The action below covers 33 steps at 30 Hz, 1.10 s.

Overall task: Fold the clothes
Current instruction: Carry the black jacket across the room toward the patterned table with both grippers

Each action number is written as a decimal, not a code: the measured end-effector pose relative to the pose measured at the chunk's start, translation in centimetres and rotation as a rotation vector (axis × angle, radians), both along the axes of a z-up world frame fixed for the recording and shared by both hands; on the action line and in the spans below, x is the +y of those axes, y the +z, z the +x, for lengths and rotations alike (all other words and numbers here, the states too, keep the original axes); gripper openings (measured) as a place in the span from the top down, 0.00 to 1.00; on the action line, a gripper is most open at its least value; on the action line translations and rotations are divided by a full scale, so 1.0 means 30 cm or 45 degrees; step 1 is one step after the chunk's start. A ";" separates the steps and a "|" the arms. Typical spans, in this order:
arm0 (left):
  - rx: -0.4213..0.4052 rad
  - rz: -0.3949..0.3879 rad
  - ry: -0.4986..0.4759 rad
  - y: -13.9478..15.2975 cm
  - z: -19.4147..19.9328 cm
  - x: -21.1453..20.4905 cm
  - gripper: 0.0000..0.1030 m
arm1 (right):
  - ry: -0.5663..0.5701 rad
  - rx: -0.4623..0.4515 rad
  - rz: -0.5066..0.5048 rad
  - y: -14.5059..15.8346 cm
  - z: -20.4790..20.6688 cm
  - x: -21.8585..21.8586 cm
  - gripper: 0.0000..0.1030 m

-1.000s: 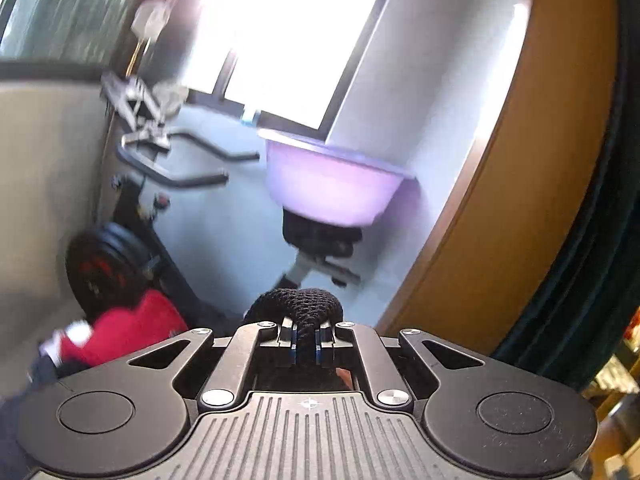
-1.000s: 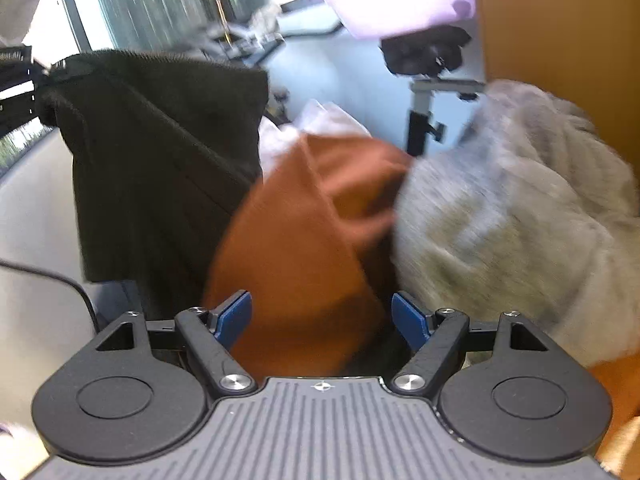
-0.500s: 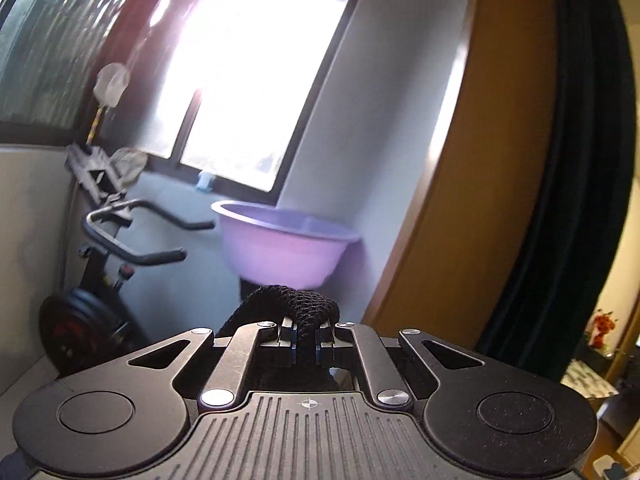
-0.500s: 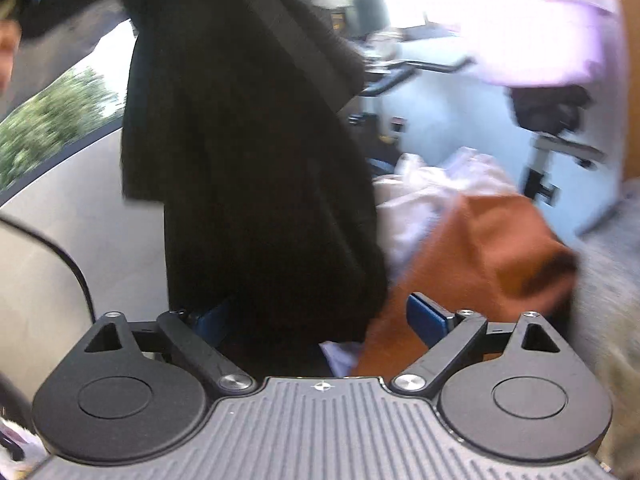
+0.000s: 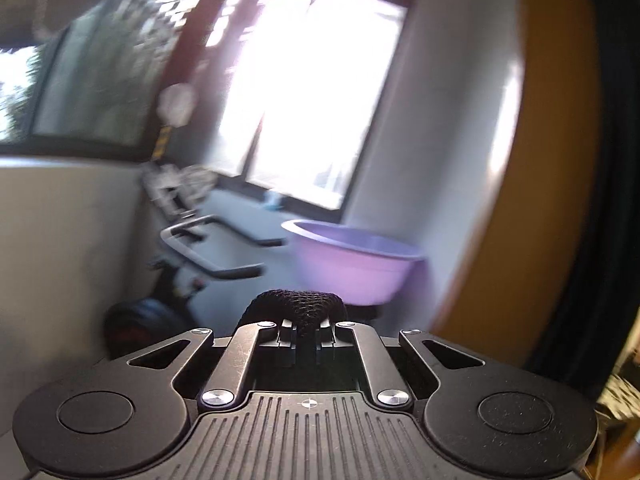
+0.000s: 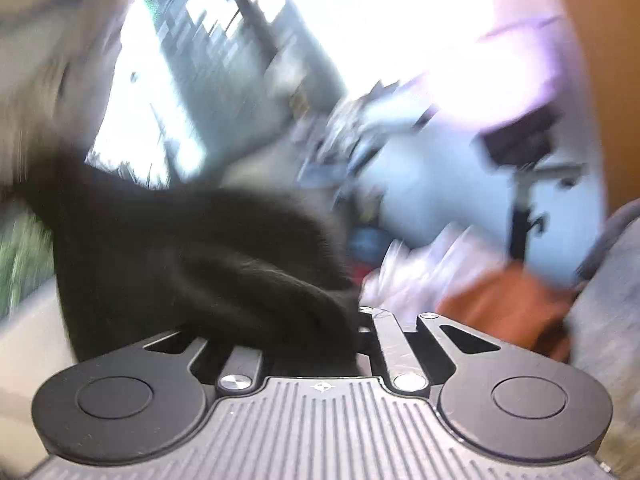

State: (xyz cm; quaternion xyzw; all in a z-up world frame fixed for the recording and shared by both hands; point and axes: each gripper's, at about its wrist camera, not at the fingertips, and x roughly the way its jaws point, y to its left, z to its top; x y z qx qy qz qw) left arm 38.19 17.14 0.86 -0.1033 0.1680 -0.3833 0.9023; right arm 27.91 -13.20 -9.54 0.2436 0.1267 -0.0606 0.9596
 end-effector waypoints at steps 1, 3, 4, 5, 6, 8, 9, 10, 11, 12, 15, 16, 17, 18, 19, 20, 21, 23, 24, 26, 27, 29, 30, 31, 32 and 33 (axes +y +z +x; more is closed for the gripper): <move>0.017 -0.005 0.009 -0.013 0.008 0.012 0.94 | -0.043 -0.057 -0.002 0.048 -0.023 -0.021 0.91; 0.030 -0.030 0.004 -0.022 0.016 0.018 0.94 | -0.082 -0.160 -0.066 0.162 -0.061 -0.045 0.91; 0.022 -0.048 -0.007 -0.013 0.016 0.013 0.94 | -0.084 -0.192 -0.101 0.215 -0.078 -0.045 0.91; 0.015 -0.066 -0.018 -0.004 0.017 0.007 0.94 | -0.085 -0.221 -0.137 0.266 -0.094 -0.043 0.91; -0.005 -0.091 -0.034 0.018 0.016 -0.002 0.94 | -0.090 -0.236 -0.162 0.314 -0.105 -0.043 0.91; -0.068 -0.154 -0.073 0.086 0.011 -0.031 0.94 | -0.103 -0.263 -0.212 0.409 -0.125 -0.042 0.91; -0.111 -0.186 -0.095 0.120 0.002 -0.044 0.93 | -0.119 -0.284 -0.226 0.447 -0.129 -0.049 0.91; -0.167 -0.207 -0.117 0.153 -0.015 -0.061 0.93 | -0.137 -0.307 -0.234 0.480 -0.143 -0.053 0.91; -0.218 -0.213 -0.135 0.179 -0.034 -0.084 0.93 | -0.156 -0.327 -0.242 0.515 -0.163 -0.057 0.91; -0.247 -0.214 -0.157 0.192 -0.049 -0.107 0.93 | -0.184 -0.334 -0.258 0.544 -0.189 -0.056 0.91; -0.182 -0.250 -0.271 0.169 -0.067 -0.163 0.92 | -0.259 -0.326 -0.284 0.599 -0.265 -0.061 0.90; -0.125 -0.272 -0.318 0.149 -0.066 -0.178 0.92 | -0.278 -0.312 -0.277 0.607 -0.288 -0.070 0.90; -0.061 -0.298 -0.371 0.123 -0.063 -0.194 0.92 | -0.297 -0.298 -0.270 0.615 -0.312 -0.079 0.90; -0.001 -0.320 -0.430 0.090 -0.063 -0.211 0.92 | -0.307 -0.282 -0.260 0.613 -0.343 -0.088 0.90; 0.036 -0.329 -0.482 0.055 -0.068 -0.231 0.92 | -0.317 -0.265 -0.250 0.610 -0.375 -0.098 0.90; 0.068 -0.319 -0.518 0.020 -0.078 -0.255 0.92 | -0.326 -0.249 -0.240 0.607 -0.407 -0.107 0.90; 0.105 -0.300 -0.545 -0.014 -0.089 -0.283 0.92 | -0.349 -0.210 -0.264 0.600 -0.425 -0.107 0.90; 0.181 -0.261 -0.599 -0.082 -0.110 -0.338 0.92 | -0.385 -0.113 -0.314 0.579 -0.445 -0.100 0.90; 0.239 -0.245 -0.630 -0.118 -0.119 -0.368 0.92 | -0.396 -0.056 -0.336 0.565 -0.446 -0.094 0.90; 0.377 -0.212 -0.704 -0.187 -0.144 -0.430 0.93 | -0.408 0.013 -0.303 0.541 -0.475 -0.096 0.90; 0.430 -0.186 -0.738 -0.218 -0.159 -0.458 0.93 | -0.414 0.046 -0.285 0.530 -0.491 -0.098 0.90; 0.477 -0.123 -0.806 -0.250 -0.201 -0.514 0.93 | -0.429 0.084 -0.253 0.512 -0.531 -0.102 0.90; 0.481 -0.096 -0.839 -0.252 -0.225 -0.544 0.93 | -0.439 0.085 -0.239 0.507 -0.556 -0.105 0.90; 0.469 -0.075 -0.867 -0.251 -0.257 -0.571 0.93 | -0.445 0.095 -0.237 0.494 -0.577 -0.109 0.90; 0.440 -0.058 -0.891 -0.246 -0.294 -0.595 0.93 | -0.453 0.118 -0.240 0.480 -0.594 -0.114 0.90; 0.412 -0.041 -0.915 -0.242 -0.332 -0.618 0.93 | -0.454 0.154 -0.239 0.465 -0.604 -0.122 0.90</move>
